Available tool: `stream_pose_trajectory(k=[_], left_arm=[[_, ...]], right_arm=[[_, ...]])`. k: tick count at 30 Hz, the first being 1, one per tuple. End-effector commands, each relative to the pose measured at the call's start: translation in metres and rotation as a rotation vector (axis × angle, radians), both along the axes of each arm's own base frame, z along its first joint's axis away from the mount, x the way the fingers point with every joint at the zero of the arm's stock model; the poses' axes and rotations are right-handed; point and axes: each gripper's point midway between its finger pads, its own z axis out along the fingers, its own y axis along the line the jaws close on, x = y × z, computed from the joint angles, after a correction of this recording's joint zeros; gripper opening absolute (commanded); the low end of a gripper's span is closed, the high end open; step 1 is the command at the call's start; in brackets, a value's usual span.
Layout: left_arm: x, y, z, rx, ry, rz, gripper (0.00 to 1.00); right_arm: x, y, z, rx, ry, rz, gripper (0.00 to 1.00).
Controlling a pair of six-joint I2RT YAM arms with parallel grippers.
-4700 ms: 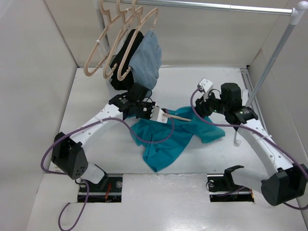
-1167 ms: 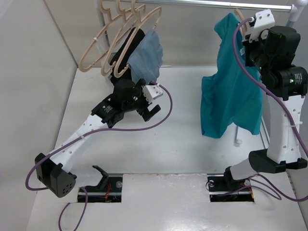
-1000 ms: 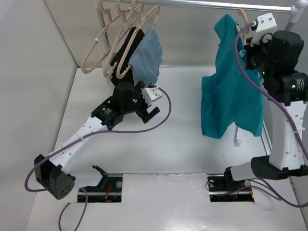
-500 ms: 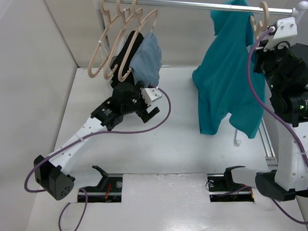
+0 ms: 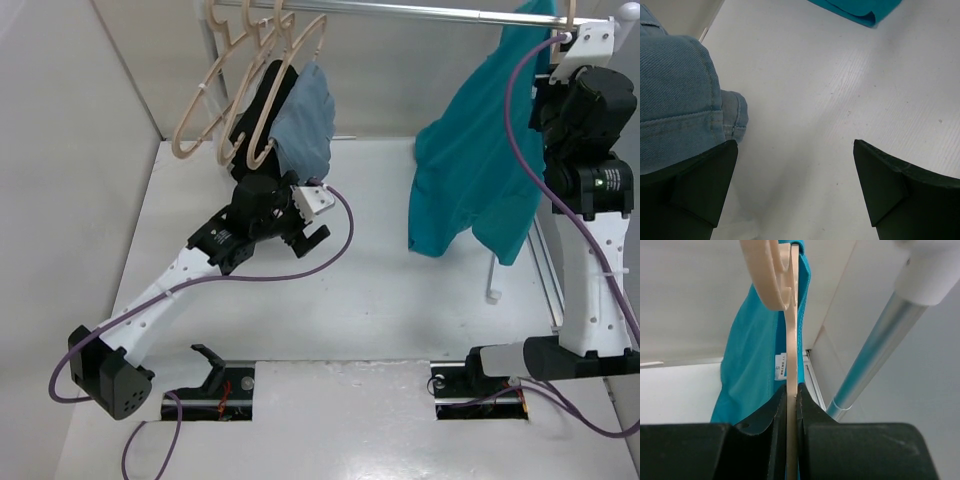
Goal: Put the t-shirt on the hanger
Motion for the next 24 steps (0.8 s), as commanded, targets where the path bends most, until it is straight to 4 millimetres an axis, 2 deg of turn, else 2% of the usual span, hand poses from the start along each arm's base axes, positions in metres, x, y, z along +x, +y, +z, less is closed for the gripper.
stream_pose_trajectory(k=[1, 2, 3, 5, 6, 7, 10, 11, 13, 15, 18, 19, 21, 23, 24], left_arm=[[-0.001, 0.001, 0.011, -0.024, -0.047, 0.003, 1.0], [-0.001, 0.001, 0.011, -0.024, -0.047, 0.003, 1.0], [-0.001, 0.001, 0.011, -0.024, -0.047, 0.003, 1.0], [-0.001, 0.001, 0.011, -0.024, -0.047, 0.003, 1.0], [-0.002, 0.002, 0.014, -0.03, -0.054, 0.003, 1.0], [-0.002, 0.002, 0.014, -0.03, -0.054, 0.003, 1.0], [-0.003, 0.002, 0.01, -0.024, -0.047, 0.003, 1.0], [-0.003, 0.002, 0.01, -0.024, -0.047, 0.003, 1.0], [-0.003, 0.002, 0.01, -0.024, -0.047, 0.003, 1.0], [-0.004, 0.001, 0.01, -0.033, -0.038, -0.002, 1.0], [-0.007, -0.002, 0.004, -0.033, -0.01, -0.017, 1.0], [-0.008, -0.004, 0.008, -0.043, -0.014, -0.029, 1.0], [-0.007, -0.007, 0.01, -0.046, -0.011, -0.037, 1.0], [-0.007, -0.007, 0.01, -0.046, -0.011, -0.037, 1.0], [-0.007, -0.007, 0.01, -0.046, -0.011, -0.037, 1.0]], right_arm=[[0.004, -0.009, 0.016, 0.053, -0.109, -0.007, 0.0], [0.008, -0.004, 0.013, 0.065, -0.109, 0.021, 0.0], [0.011, -0.007, 0.003, 0.065, -0.085, 0.011, 0.0], [0.008, -0.002, -0.004, 0.075, -0.07, 0.041, 0.0], [0.011, 0.003, -0.018, 0.076, -0.039, 0.067, 0.0], [0.009, 0.005, -0.021, 0.085, -0.036, 0.078, 0.0], [-0.001, 0.007, -0.026, 0.086, -0.026, 0.087, 0.31], [-0.011, 0.007, -0.021, 0.085, -0.038, 0.088, 0.5], [-0.019, 0.006, -0.023, 0.077, -0.028, 0.087, 0.6], [-0.035, 0.005, -0.014, 0.042, -0.043, 0.088, 0.74], [-0.049, 0.008, -0.009, 0.0, -0.045, 0.108, 0.84], [-0.056, 0.009, -0.005, -0.014, -0.046, 0.12, 0.92], [-0.064, 0.019, 0.005, -0.039, -0.054, 0.152, 1.0], [-0.073, 0.016, 0.007, -0.071, -0.035, 0.124, 1.0], [-0.077, 0.021, 0.017, -0.077, -0.058, 0.132, 1.0]])
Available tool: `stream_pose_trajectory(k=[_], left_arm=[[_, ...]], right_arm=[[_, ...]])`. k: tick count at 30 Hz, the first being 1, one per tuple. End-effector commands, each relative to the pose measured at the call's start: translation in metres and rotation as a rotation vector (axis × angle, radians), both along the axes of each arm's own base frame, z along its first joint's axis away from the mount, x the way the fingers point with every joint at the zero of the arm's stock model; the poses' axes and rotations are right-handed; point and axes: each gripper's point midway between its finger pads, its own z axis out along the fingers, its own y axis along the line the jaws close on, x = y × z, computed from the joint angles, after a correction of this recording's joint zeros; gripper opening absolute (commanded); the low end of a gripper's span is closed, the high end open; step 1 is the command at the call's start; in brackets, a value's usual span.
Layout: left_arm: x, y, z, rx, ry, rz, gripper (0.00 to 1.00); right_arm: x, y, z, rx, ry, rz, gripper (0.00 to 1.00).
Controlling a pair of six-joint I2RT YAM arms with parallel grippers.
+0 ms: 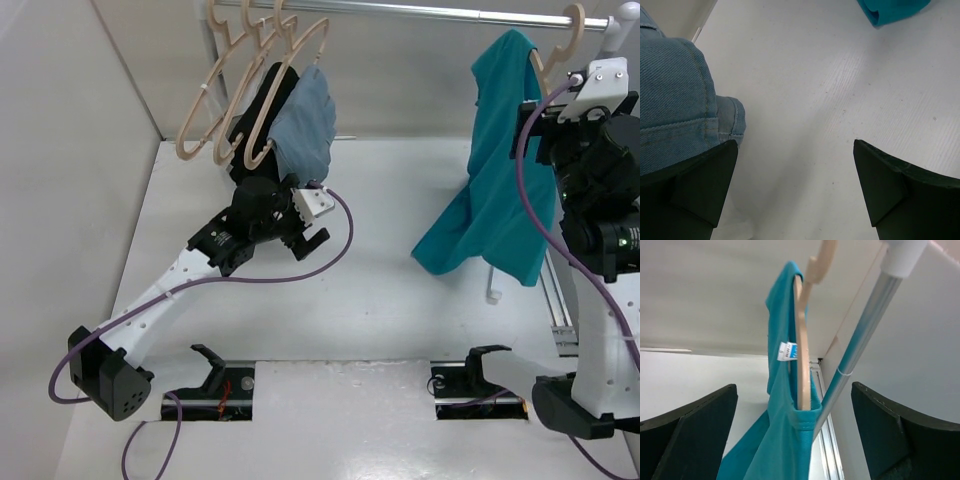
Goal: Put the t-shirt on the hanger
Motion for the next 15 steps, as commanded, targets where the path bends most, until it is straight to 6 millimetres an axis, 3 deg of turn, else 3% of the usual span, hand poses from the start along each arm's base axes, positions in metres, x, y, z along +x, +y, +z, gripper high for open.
stream_pose_trajectory(k=[1, 2, 5, 6, 9, 10, 12, 13, 14, 15], left_arm=[[-0.003, -0.007, 0.015, -0.051, -0.018, -0.02, 1.0], [-0.003, -0.005, 0.013, -0.043, -0.013, -0.012, 1.0], [-0.004, -0.004, 0.011, -0.044, 0.006, 0.004, 1.0], [-0.003, 0.0, 0.008, -0.037, 0.017, 0.027, 1.0], [-0.002, 0.012, -0.006, -0.025, 0.049, 0.095, 1.0], [0.0, 0.018, -0.015, -0.016, 0.068, 0.124, 1.0], [-0.002, 0.031, -0.034, -0.032, 0.111, 0.199, 1.0], [0.002, 0.036, -0.035, -0.048, 0.096, 0.248, 1.0], [0.002, 0.047, -0.053, -0.037, 0.121, 0.294, 1.0], [0.003, 0.053, -0.058, -0.041, 0.125, 0.327, 1.0]], right_arm=[[-0.028, 0.002, 0.024, -0.057, -0.043, -0.015, 1.0], [-0.034, -0.002, 0.029, -0.066, -0.061, -0.044, 1.0], [-0.055, 0.013, 0.049, -0.068, -0.144, 0.042, 1.0], [-0.055, 0.033, 0.051, -0.084, -0.158, 0.151, 1.0], [-0.044, 0.084, 0.024, -0.111, -0.111, 0.406, 1.0], [-0.035, 0.105, 0.005, -0.102, -0.061, 0.483, 1.0], [-0.009, 0.144, -0.071, -0.112, 0.14, 0.591, 1.0], [-0.006, 0.162, -0.098, -0.122, 0.202, 0.646, 1.0], [-0.013, 0.193, -0.149, -0.141, 0.308, 0.737, 1.0], [-0.015, 0.209, -0.176, -0.12, 0.362, 0.762, 1.0]])
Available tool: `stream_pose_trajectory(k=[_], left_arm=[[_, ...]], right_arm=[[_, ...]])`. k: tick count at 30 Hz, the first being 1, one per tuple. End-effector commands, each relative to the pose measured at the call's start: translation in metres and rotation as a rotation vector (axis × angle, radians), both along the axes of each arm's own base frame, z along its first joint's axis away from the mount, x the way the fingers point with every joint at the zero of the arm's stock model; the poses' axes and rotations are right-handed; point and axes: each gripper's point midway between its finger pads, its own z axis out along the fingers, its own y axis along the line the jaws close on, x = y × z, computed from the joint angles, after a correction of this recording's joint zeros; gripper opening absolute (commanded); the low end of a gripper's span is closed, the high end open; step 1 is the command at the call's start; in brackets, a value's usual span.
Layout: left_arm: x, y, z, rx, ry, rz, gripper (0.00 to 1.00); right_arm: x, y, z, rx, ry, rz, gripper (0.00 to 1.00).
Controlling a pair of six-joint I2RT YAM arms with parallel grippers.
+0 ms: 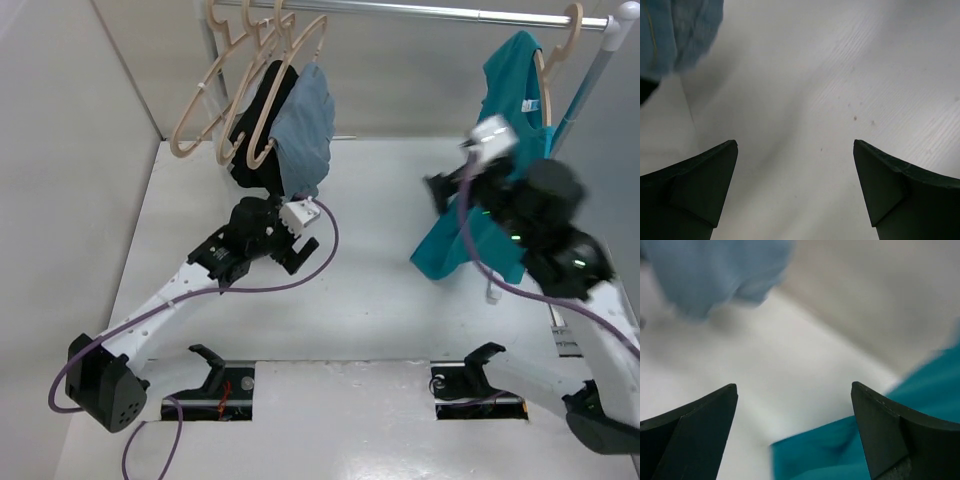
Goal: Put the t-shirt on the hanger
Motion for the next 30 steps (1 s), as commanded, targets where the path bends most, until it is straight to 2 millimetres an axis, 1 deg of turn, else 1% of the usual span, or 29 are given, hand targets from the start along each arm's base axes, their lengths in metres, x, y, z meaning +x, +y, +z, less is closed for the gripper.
stream_pose_trajectory(k=[1, 2, 3, 4, 5, 6, 7, 8, 9, 10, 11, 12, 13, 14, 16, 17, 20, 21, 22, 24, 25, 27, 28, 30], left_arm=[[0.013, 0.034, -0.004, -0.059, -0.023, 0.229, 1.0], [0.015, 0.041, -0.008, -0.06, -0.029, 0.275, 1.0], [0.012, 0.05, -0.025, -0.041, -0.016, 0.317, 1.0], [0.012, 0.057, -0.027, -0.039, -0.038, 0.347, 1.0], [0.016, 0.064, -0.026, -0.045, -0.067, 0.391, 1.0], [0.012, 0.069, -0.041, -0.026, -0.057, 0.403, 1.0], [0.012, 0.073, -0.043, -0.03, -0.062, 0.414, 1.0], [0.014, 0.077, -0.043, -0.037, -0.079, 0.434, 1.0], [0.011, 0.079, -0.047, -0.043, -0.071, 0.439, 1.0], [0.008, 0.08, -0.057, -0.031, -0.059, 0.439, 1.0], [0.009, 0.083, -0.058, -0.037, -0.066, 0.449, 1.0], [0.008, 0.084, -0.059, -0.042, -0.071, 0.449, 1.0], [0.008, 0.084, -0.061, -0.043, -0.073, 0.449, 1.0], [0.011, 0.086, -0.059, -0.043, -0.087, 0.454, 1.0], [0.014, 0.086, -0.056, -0.058, -0.11, 0.463, 1.0], [0.012, 0.088, -0.062, -0.048, -0.099, 0.463, 1.0], [0.01, 0.084, -0.065, -0.07, -0.082, 0.445, 1.0], [0.01, 0.084, -0.065, -0.076, -0.078, 0.449, 1.0], [0.01, 0.084, -0.065, -0.076, -0.078, 0.449, 1.0], [0.01, 0.084, -0.065, -0.076, -0.078, 0.449, 1.0], [0.008, 0.085, -0.07, -0.069, -0.07, 0.449, 1.0], [0.008, 0.083, -0.068, -0.079, -0.074, 0.441, 1.0], [0.009, 0.086, -0.068, -0.078, -0.074, 0.45, 1.0], [0.008, 0.085, -0.068, -0.082, -0.071, 0.442, 1.0]], right_arm=[[0.01, 0.08, -0.124, -0.078, 0.263, 0.202, 1.0], [-0.004, 0.105, -0.138, -0.066, 0.266, 0.276, 1.0], [-0.012, 0.112, -0.185, -0.084, 0.324, 0.291, 1.0], [-0.02, 0.117, -0.188, -0.026, 0.308, 0.303, 1.0], [-0.023, 0.13, -0.181, 0.033, 0.236, 0.326, 1.0], [-0.031, 0.124, -0.209, 0.044, 0.262, 0.307, 1.0], [-0.033, 0.122, -0.217, 0.062, 0.256, 0.29, 1.0], [-0.029, 0.115, -0.218, 0.092, 0.232, 0.242, 1.0], [-0.032, 0.112, -0.226, 0.107, 0.241, 0.231, 1.0], [-0.037, 0.108, -0.25, 0.096, 0.275, 0.224, 1.0], [-0.041, 0.104, -0.25, 0.13, 0.273, 0.224, 1.0], [-0.044, 0.102, -0.256, 0.138, 0.278, 0.222, 1.0], [-0.048, 0.098, -0.274, 0.128, 0.302, 0.217, 1.0], [-0.052, 0.095, -0.278, 0.155, 0.314, 0.213, 1.0], [-0.058, 0.092, -0.293, 0.162, 0.345, 0.215, 1.0], [-0.061, 0.091, -0.303, 0.162, 0.361, 0.22, 1.0], [-0.071, 0.095, -0.299, 0.223, 0.356, 0.27, 1.0], [-0.074, 0.096, -0.292, 0.261, 0.344, 0.283, 1.0], [-0.072, 0.092, -0.293, 0.292, 0.351, 0.253, 1.0], [-0.073, 0.086, -0.303, 0.345, 0.385, 0.205, 1.0], [-0.074, 0.085, -0.306, 0.399, 0.414, 0.183, 1.0], [-0.077, 0.085, -0.308, 0.403, 0.414, 0.198, 1.0], [-0.077, 0.084, -0.305, 0.404, 0.4, 0.203, 1.0], [-0.078, 0.084, -0.302, 0.41, 0.393, 0.205, 1.0]])
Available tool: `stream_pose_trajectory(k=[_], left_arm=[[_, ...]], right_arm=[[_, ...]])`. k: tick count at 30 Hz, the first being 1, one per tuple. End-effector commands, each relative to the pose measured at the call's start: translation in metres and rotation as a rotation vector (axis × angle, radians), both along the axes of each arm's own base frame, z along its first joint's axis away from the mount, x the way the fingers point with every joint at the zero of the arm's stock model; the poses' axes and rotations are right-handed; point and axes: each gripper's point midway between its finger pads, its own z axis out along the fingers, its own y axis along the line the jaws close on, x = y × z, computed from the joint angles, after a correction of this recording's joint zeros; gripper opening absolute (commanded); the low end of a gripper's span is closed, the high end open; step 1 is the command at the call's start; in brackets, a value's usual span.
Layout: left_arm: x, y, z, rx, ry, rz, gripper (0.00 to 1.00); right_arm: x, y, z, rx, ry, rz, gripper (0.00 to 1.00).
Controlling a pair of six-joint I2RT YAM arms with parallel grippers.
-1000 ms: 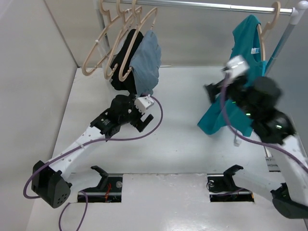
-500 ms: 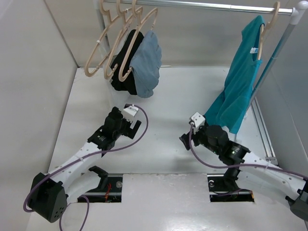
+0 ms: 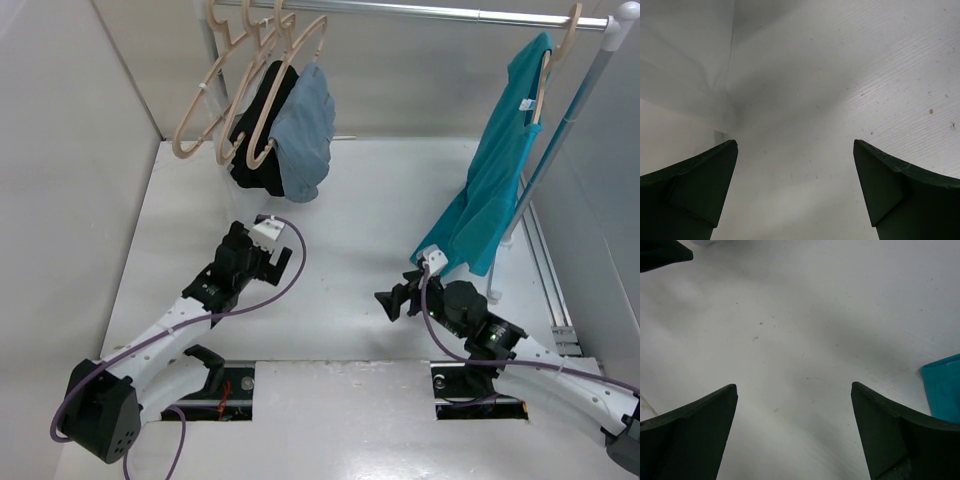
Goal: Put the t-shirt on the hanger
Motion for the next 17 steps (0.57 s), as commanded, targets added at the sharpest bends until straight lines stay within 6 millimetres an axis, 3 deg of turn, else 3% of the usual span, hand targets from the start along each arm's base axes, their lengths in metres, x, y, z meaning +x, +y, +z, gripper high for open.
stream_pose_trajectory(k=[1, 17], left_arm=[[0.0033, -0.0035, 0.013, -0.054, -0.047, 0.001, 1.0], [0.0059, 0.003, 0.0156, -0.062, -0.054, 0.02, 1.0]], right_arm=[[0.0031, 0.005, 0.0228, 0.109, -0.033, -0.019, 1.0], [0.0082, 0.0048, 0.0181, 0.085, 0.003, -0.051, 1.0]])
